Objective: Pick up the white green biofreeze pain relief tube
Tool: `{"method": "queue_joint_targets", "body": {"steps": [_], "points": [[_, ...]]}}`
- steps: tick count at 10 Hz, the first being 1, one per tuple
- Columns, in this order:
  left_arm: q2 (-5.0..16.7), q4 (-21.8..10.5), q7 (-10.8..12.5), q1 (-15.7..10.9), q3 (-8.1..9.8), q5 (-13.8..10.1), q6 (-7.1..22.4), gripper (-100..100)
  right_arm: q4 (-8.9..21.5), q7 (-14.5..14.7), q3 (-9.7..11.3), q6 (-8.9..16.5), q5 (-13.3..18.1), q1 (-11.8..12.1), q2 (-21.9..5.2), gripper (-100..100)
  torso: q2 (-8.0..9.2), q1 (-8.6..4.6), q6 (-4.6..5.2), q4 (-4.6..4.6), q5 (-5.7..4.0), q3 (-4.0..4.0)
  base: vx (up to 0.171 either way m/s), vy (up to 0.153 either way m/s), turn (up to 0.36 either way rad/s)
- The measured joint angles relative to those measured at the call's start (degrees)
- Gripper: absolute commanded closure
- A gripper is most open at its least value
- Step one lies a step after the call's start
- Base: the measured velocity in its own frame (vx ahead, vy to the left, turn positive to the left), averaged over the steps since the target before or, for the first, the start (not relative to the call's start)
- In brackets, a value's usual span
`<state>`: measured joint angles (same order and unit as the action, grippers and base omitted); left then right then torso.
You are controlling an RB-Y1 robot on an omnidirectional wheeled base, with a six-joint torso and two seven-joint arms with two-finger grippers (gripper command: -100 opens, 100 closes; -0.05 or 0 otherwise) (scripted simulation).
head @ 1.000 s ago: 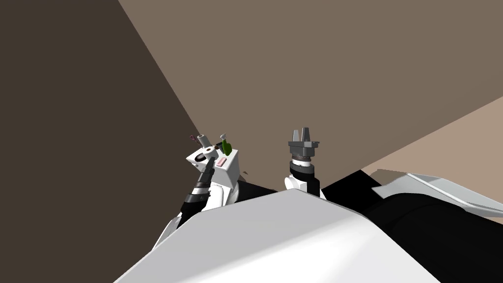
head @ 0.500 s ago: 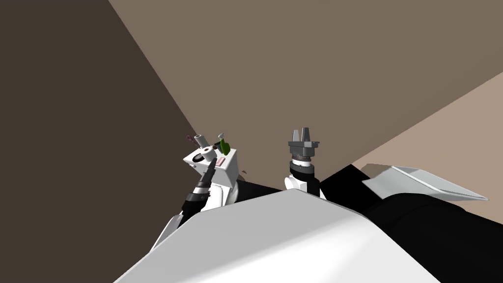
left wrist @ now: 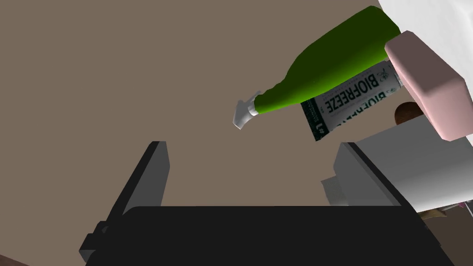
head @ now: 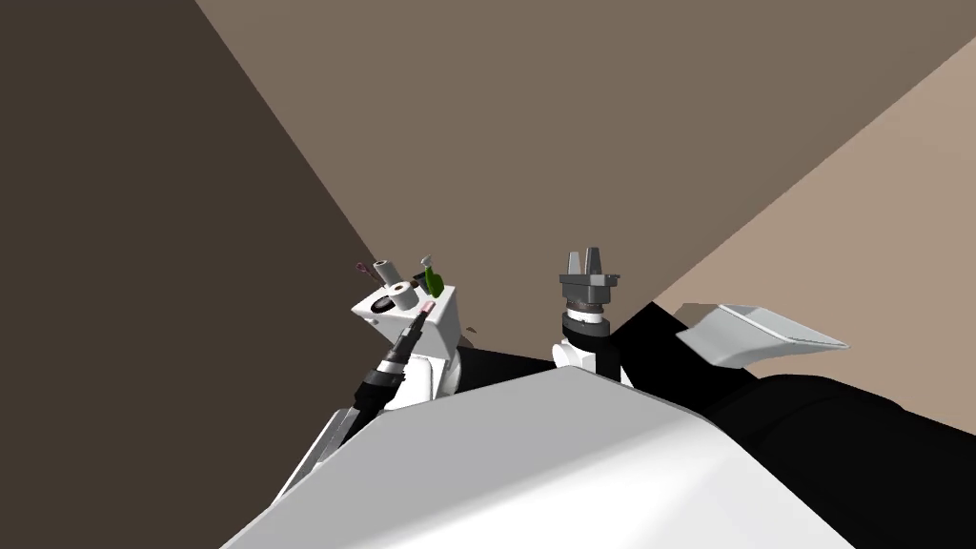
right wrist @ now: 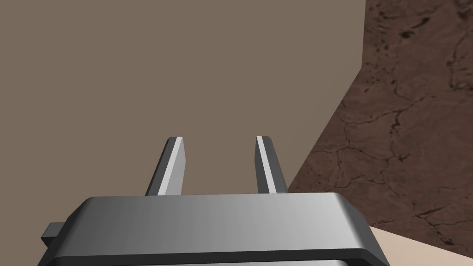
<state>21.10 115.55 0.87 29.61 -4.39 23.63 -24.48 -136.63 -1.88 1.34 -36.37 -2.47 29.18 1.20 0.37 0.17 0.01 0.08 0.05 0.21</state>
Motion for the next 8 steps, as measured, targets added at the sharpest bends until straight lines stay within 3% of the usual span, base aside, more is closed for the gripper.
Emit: {"method": "queue_joint_targets", "body": {"steps": [7, 8], "points": [[10.60, -11.54, 4.24, -6.89, 3.24, 11.59, -3.38, -100, 0.00, 0.00, 0.00, 0.00, 0.00, 0.00, 0.00, 0, 0.03, -0.02, 0.00, 0.02, -0.01, 0.03, -0.113, 0.026, -0.155], [11.32, -12.75, 4.67, -7.70, 3.30, 12.58, -3.49, -100, 0.00, 0.00, -0.01, 0.00, 0.00, 0.01, 0.00, 0, -0.10, -0.03, -0.04, -0.01, 0.00, -0.04, -0.061, 0.011, -0.126]]}}
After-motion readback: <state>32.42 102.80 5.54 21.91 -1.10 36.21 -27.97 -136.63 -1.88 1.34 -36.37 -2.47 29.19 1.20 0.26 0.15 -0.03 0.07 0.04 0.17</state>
